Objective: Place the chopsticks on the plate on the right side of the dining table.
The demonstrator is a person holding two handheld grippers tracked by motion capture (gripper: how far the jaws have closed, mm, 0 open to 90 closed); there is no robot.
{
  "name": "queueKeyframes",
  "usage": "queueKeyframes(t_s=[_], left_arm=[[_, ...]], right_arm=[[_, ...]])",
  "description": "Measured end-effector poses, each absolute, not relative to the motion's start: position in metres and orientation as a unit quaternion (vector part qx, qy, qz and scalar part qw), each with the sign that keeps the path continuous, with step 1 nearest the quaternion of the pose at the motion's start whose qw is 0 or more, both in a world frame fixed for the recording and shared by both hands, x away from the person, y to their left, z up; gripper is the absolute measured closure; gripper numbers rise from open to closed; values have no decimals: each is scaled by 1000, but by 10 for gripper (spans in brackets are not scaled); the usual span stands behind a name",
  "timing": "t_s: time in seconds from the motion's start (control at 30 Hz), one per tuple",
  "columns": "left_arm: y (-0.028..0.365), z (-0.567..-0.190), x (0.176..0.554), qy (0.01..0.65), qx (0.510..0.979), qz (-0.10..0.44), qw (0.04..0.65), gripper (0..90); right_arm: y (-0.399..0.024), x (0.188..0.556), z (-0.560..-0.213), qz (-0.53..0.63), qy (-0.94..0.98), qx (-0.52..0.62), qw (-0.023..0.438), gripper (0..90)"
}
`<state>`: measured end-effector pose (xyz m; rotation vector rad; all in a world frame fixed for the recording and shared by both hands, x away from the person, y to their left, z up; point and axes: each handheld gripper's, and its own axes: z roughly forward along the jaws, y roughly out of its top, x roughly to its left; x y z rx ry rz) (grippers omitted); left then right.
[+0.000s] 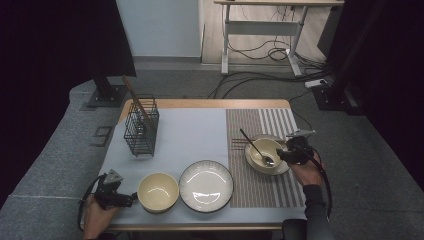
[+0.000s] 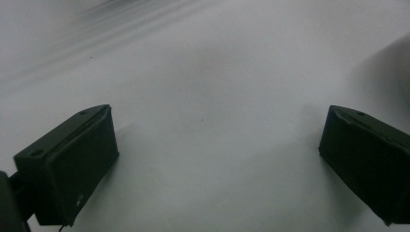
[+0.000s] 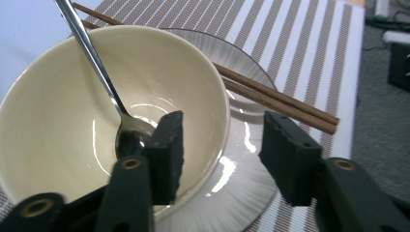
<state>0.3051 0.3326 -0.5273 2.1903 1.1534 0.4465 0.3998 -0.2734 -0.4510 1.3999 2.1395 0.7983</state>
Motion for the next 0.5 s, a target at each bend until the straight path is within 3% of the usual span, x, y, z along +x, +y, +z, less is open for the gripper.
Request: queueKeyframes(t_s=[0.13,0.43,0.5], left_arm=[[333,-527,305,437,828,169,308,0],[333,-527,305,437,828,168,308,0],[333,-527,305,437,828,168,308,0]], right_arm=[[-274,404,-455,286,778,515,220,580],[-275,411,-462,295,776,514,216,807],[-274,412,-462,294,777,513,215,811]])
